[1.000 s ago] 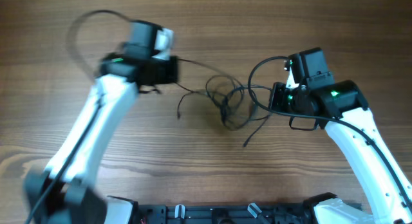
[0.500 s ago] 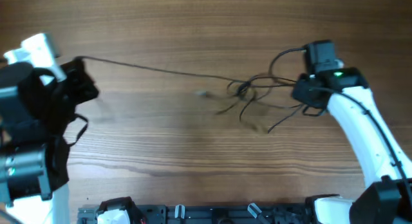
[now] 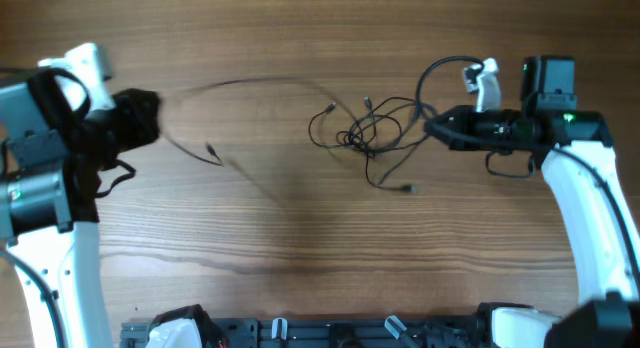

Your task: Untangle cables

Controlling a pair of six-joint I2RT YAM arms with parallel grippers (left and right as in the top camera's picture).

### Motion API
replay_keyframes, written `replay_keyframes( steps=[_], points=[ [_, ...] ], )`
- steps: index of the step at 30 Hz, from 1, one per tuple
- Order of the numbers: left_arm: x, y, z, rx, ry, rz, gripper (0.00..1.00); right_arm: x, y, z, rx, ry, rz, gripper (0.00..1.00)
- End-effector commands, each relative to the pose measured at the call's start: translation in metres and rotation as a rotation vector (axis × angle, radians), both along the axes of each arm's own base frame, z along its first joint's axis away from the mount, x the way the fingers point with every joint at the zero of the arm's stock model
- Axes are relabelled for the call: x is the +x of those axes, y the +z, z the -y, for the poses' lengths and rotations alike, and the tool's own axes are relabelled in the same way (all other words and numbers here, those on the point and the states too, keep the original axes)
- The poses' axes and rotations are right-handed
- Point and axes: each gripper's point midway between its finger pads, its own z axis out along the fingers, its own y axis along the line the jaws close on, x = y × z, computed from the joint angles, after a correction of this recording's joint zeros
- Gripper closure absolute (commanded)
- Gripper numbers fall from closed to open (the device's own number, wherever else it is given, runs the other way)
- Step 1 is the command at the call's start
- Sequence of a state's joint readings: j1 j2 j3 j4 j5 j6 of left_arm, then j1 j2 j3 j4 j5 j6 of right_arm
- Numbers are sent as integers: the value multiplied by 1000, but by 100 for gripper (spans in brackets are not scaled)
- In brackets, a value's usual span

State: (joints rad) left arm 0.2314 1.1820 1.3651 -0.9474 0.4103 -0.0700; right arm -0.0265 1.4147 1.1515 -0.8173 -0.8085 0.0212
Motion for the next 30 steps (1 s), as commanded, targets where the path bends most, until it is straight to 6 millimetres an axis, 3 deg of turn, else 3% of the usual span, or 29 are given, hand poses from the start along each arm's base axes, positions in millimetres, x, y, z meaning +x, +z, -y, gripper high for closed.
replay_keyframes(
  steps=[1,5,7,10,14,18,20,26,30],
  points=[
    [-7,0,66,-33,-360,25,42,-23,71,-42,135,140,169,96],
    [-8,-23,109,-21,-544,-31,16,-43,112,-62,184,170,257,96],
    [-6,-30,127,-51,-606,-48,14,-52,128,-63,195,175,297,96],
    [-4,-29,162,-150,-739,-24,17,-61,139,-62,196,178,334,96],
    [2,-33,203,-223,-883,15,26,-63,133,-62,193,176,298,96],
    [-2,-48,245,-235,-999,7,26,-64,129,-61,187,170,278,96],
    [-1,-60,263,-220,-1037,2,33,-64,129,-61,189,168,274,96],
    [-2,-107,305,-227,-1096,-91,38,-64,128,-60,193,152,250,96],
    [-15,-112,322,-276,-1161,-112,39,-62,126,-58,178,135,250,96]
  ],
)
